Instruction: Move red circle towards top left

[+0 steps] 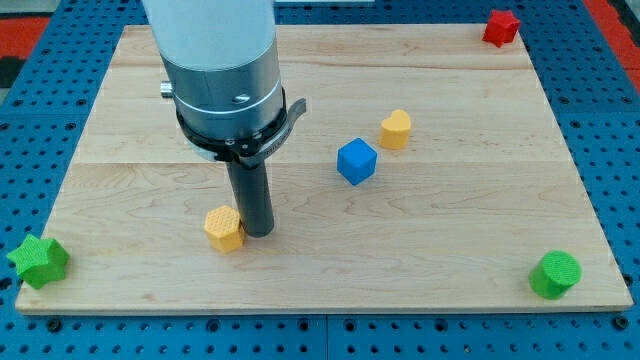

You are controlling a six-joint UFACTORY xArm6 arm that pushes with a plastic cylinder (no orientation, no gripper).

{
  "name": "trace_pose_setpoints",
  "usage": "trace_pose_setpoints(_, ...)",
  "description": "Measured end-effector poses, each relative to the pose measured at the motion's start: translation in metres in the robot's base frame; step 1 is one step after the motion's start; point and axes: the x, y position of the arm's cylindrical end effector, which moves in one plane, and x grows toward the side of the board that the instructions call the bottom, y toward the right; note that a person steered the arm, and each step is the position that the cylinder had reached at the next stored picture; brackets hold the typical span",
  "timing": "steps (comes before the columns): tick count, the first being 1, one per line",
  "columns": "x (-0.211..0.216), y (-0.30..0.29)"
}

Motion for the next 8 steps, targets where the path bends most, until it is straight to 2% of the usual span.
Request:
trace_pose_setpoints(2,-0.105,0.012)
trace_pose_setpoints(4,-0.177,-0.047)
trace_pose_setpoints(5,-0.174,-0.030)
trace_pose_setpoints(6,-0.165,0.034)
trace_pose_setpoints(7,-0.164,-0.015)
trace_pose_setpoints(8,-0.146,-0.028)
